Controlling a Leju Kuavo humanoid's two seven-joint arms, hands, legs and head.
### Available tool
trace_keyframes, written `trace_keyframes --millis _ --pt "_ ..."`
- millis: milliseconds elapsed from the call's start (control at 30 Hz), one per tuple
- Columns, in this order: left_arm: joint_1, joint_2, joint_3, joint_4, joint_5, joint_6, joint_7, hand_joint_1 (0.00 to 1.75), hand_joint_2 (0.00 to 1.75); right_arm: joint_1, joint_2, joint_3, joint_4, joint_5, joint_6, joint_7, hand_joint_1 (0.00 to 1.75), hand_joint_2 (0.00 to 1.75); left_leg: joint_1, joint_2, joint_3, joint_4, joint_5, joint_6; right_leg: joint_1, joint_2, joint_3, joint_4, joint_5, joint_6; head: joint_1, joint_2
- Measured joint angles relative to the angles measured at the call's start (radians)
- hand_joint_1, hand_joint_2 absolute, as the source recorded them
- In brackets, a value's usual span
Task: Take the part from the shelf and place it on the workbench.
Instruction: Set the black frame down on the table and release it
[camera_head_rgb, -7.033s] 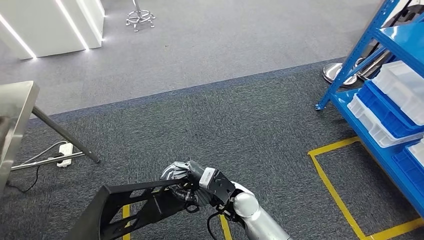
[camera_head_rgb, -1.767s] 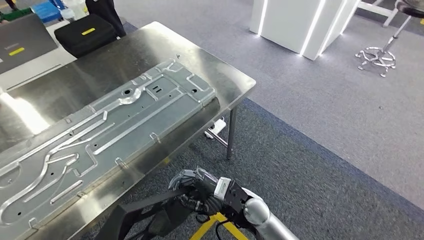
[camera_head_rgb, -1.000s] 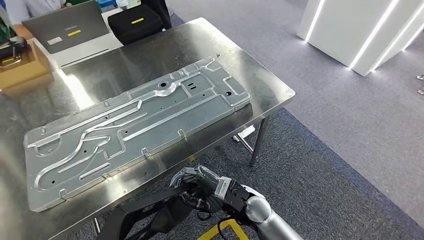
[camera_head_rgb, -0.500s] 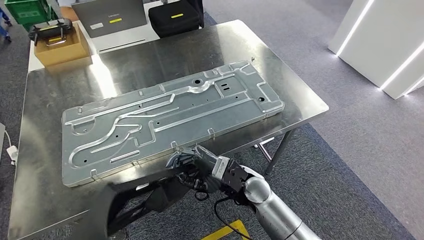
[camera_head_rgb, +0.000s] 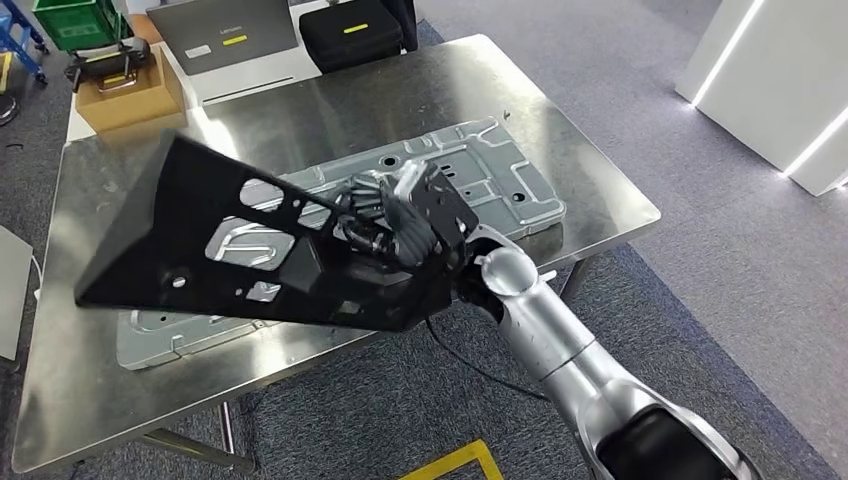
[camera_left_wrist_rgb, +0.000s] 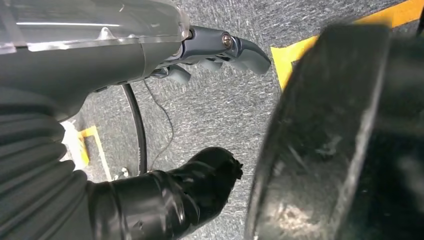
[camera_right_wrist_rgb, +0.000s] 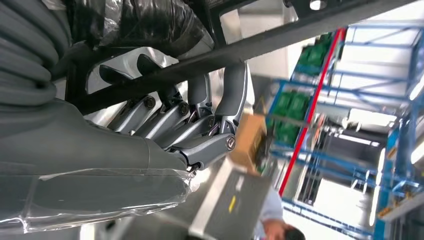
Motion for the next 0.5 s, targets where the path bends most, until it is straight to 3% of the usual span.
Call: trace_keyframes --millis 33,67,100,200,267,367,433,500 --pt "0.001 -0.002 0.000 0.000 -0.003 -0.002 0.003 0.00 1.75 -0.025 0.005 -0.002 0.018 0.002 -0.013 0.010 1.75 1.75 0.001 0.001 -0.026 0.049 -0.012 -0.002 0.001 -0.001 0.000 0.000 -0.001 -0.001 0.000 0.000" --pt "0.001 -0.004 0.000 0.000 -0.007 -0.004 0.006 0.00 1.75 -0.048 0.011 -0.004 0.035 0.009 -0.029 0.019 1.75 1.75 0.002 0.002 -0.037 0.064 -0.005 -0.003 0.002 -0.003 0.000 0.000 -0.001 -0.001 0.000 0.000" --pt "0.002 -0.006 0.000 0.000 -0.010 -0.005 0.010 0.00 1.75 -0.072 0.016 -0.005 0.050 0.018 -0.045 0.027 1.75 1.75 0.003 0.003 -0.028 0.040 0.019 -0.003 0.002 -0.003 0.001 0.001 -0.002 -0.001 0.000 0.000" --pt "0.000 -0.013 0.000 0.000 -0.018 -0.006 0.017 0.00 1.75 -0.144 0.032 -0.007 0.090 0.051 -0.096 0.044 1.75 1.75 0.002 0.009 0.058 -0.149 0.108 0.004 0.004 -0.003 0.001 0.005 -0.005 0.007 0.000 0.000" --pt "-0.003 -0.018 0.000 0.000 -0.024 -0.008 0.020 0.00 1.75 -0.186 0.042 -0.010 0.113 0.083 -0.136 0.051 1.75 1.75 -0.003 0.009 0.085 -0.207 0.118 0.013 0.006 -0.003 -0.001 0.005 -0.006 0.016 0.001 0.000" --pt "-0.005 -0.026 0.000 0.000 -0.035 -0.014 0.027 0.00 1.75 -0.233 0.054 -0.013 0.143 0.163 -0.224 0.068 1.75 1.75 -0.003 0.006 0.089 -0.215 0.121 0.030 0.005 -0.004 -0.004 0.012 -0.014 0.031 0.001 0.000" --pt "-0.008 -0.031 0.000 0.000 -0.042 -0.019 0.031 0.00 1.75 -0.267 0.061 -0.014 0.163 0.237 -0.304 0.084 1.75 1.75 0.000 0.006 0.092 -0.221 0.124 0.044 0.004 -0.001 -0.035 0.078 -0.052 0.038 0.001 0.000" --pt "-0.012 -0.035 -0.001 0.000 -0.051 -0.022 0.034 0.00 1.75 -0.296 0.066 -0.013 0.183 0.354 -0.415 0.108 1.75 1.75 -0.003 0.005 0.093 -0.221 0.122 0.053 0.004 0.001 -0.098 0.205 -0.107 0.039 0.001 0.000"
